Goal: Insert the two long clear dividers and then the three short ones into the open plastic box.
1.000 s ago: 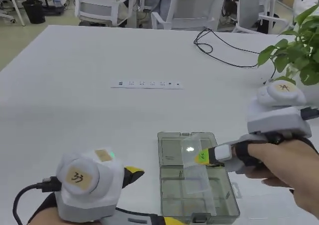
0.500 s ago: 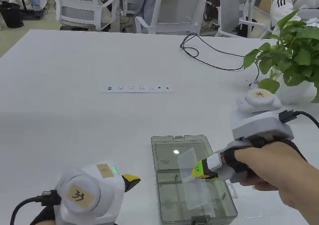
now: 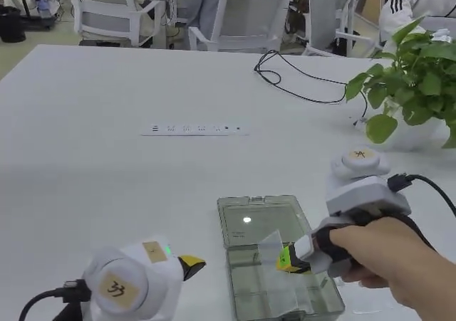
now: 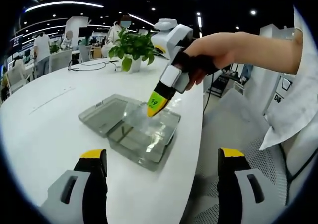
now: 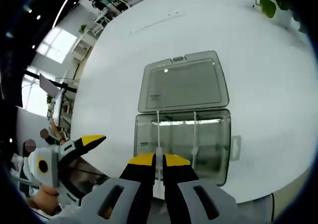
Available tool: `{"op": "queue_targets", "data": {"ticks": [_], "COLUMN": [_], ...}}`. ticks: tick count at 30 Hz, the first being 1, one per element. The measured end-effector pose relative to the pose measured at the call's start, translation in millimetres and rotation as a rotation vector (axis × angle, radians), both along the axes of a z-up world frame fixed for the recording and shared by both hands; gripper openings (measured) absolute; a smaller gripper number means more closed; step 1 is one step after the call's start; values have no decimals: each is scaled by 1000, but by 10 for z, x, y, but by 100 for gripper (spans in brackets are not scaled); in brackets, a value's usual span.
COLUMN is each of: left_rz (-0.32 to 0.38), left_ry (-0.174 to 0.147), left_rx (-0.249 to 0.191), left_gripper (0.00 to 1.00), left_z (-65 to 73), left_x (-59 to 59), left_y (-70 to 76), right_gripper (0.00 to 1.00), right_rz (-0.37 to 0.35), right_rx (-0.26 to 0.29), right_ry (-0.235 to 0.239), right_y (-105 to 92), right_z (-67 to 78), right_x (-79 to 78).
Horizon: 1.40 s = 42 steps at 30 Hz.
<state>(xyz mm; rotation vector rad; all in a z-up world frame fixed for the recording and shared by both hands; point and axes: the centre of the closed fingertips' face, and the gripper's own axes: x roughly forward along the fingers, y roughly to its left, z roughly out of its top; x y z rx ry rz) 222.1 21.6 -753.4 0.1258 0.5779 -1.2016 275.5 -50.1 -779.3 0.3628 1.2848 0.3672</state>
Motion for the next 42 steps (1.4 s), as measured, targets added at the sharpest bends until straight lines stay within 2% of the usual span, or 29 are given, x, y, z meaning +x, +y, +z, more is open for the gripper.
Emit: {"op": "queue_targets", "data": {"ticks": [13,20,25,29,35,42], "left_rz": [11,17,22,20,11,17], "left_ry": [16,25,29,29,30,31], "left_rx": [-13,-16,-18,-19,-11,-11], "left_gripper": [93,93,93,93,94,94], "left_z": [-14,-26,-32,-36,-55,-65], "left_x": [11,19,35,37,25,31], "left_y": [13,19,25,14,5,13], "right_gripper": [7,7,7,7,7,7], "right_rz": [24,41,62,87,168,239], "right_rx": [-47,-64,-90,-119,-203,-264], "right_ry": [11,7,-14,-31,-73,-98], "right_y": [0,11,13,24,49,97], "right_z": [-136,-160,-136,-137,-145,-177], "right_x": [24,41,63,63,75,69]}}
